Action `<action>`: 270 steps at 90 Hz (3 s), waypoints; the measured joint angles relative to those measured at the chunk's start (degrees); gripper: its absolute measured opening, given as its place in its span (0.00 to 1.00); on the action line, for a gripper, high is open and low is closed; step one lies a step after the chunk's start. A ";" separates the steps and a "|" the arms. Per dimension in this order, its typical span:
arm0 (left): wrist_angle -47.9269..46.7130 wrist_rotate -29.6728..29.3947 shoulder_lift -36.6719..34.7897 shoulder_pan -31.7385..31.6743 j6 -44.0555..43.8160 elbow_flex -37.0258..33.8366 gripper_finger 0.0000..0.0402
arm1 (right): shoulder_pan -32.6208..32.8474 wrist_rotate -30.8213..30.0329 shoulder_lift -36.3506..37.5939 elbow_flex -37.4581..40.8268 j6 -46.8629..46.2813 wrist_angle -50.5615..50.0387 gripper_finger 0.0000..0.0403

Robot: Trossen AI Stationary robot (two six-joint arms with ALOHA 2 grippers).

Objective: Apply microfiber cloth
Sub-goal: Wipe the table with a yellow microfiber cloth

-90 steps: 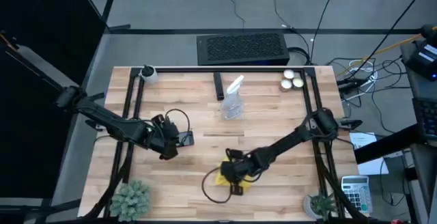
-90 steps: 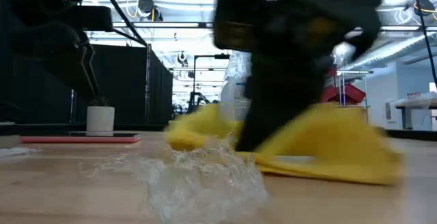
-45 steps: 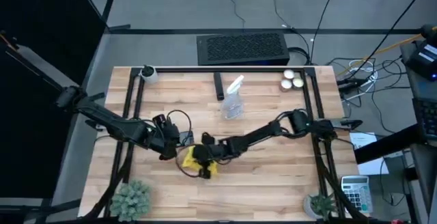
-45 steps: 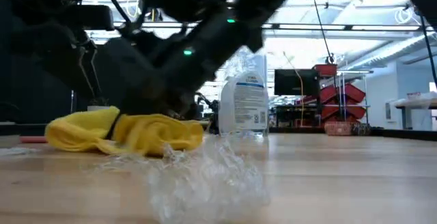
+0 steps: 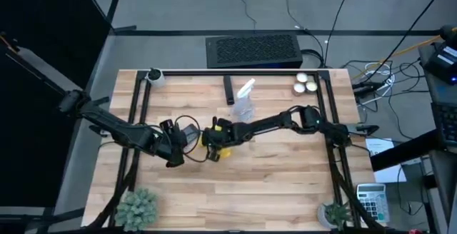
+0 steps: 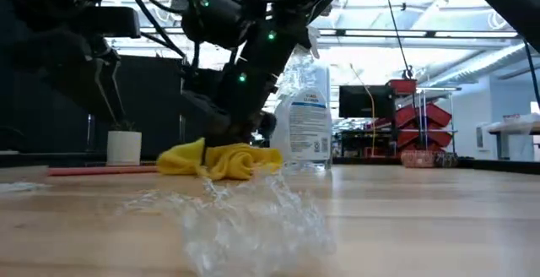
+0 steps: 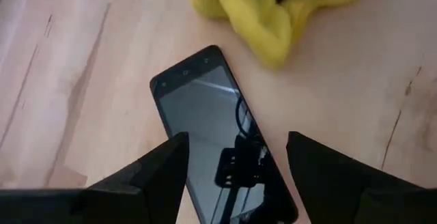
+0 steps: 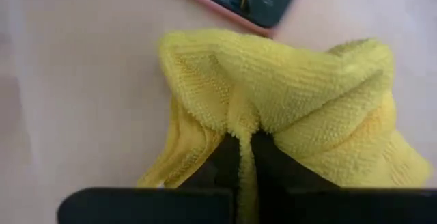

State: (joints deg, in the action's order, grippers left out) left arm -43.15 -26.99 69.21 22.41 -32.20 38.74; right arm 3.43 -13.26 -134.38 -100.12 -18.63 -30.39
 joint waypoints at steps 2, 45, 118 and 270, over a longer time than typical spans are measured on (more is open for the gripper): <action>-0.17 0.03 0.00 0.00 -0.05 0.00 0.56 | 0.40 -0.06 0.12 0.00 -0.19 -0.75 0.01; -1.69 0.21 0.00 0.07 0.06 0.00 0.56 | 15.31 -1.88 1.10 0.35 -14.88 -47.03 0.01; -2.00 2.01 0.00 0.07 -0.11 0.00 0.56 | 22.47 1.14 1.68 -3.83 -19.81 -12.25 0.00; 29.79 27.60 16.98 -11.56 11.64 5.67 0.56 | 25.48 -7.51 4.25 -9.84 -29.00 -42.54 0.39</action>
State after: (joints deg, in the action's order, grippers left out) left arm -13.35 0.61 86.19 10.85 -20.56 44.41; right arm 28.91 -20.76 -130.13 -109.95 -47.64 -72.93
